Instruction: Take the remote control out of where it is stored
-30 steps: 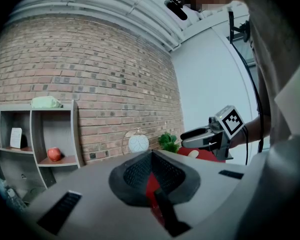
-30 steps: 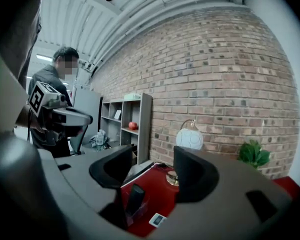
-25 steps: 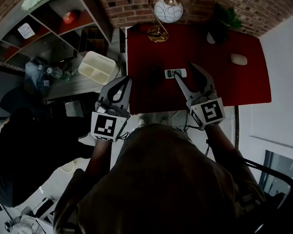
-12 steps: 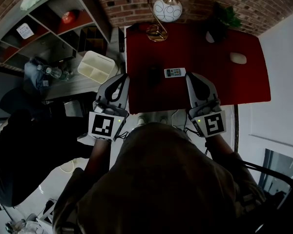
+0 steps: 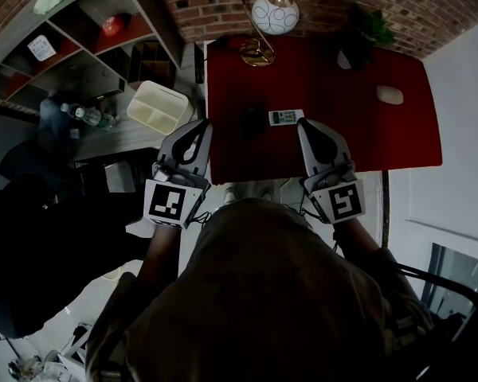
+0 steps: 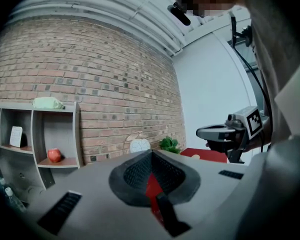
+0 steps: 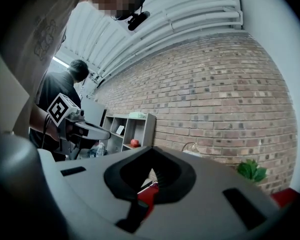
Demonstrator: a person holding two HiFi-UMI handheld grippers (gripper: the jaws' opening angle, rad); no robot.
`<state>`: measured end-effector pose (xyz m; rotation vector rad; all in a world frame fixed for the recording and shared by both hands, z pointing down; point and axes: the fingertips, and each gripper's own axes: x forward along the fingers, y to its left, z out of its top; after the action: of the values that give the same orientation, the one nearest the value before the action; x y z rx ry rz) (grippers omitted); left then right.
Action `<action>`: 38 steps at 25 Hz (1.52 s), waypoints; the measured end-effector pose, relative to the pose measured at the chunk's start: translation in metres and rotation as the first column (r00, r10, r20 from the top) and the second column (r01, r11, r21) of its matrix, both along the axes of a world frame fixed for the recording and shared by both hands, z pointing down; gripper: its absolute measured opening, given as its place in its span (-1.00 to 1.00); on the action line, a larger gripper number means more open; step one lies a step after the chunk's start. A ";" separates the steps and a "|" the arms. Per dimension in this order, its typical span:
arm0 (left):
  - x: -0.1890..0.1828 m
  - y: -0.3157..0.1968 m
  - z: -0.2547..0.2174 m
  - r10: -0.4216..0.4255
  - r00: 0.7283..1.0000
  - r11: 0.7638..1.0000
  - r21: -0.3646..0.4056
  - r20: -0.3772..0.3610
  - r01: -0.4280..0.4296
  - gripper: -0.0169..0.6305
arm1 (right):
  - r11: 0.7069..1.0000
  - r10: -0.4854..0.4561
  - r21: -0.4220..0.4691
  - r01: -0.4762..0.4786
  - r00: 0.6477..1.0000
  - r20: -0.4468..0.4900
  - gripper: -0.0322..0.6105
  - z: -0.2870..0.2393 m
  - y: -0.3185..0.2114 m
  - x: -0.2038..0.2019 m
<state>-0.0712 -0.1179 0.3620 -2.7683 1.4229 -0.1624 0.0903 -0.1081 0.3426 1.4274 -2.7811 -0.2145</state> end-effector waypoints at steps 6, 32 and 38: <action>-0.002 0.003 -0.001 -0.013 1.000 1.000 0.005 -0.020 0.013 -0.91 | 1.000 -0.009 -0.010 0.009 1.000 -0.005 -0.86 0.002 0.001 -0.001; 0.000 0.006 -0.005 -0.031 0.999 1.000 0.003 -0.041 0.031 -0.91 | 0.993 0.009 -0.118 0.000 0.997 0.081 -0.86 0.017 -0.005 0.015; -0.003 0.009 0.001 -0.038 0.999 0.999 -0.003 -0.018 0.038 -0.91 | 0.998 -0.024 -0.057 0.025 1.000 0.009 -0.86 0.010 -0.020 0.016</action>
<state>-0.0745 -0.1088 0.3628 -2.7524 1.4816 -0.1406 0.1060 -0.1277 0.3525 1.3859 -2.7883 -0.1285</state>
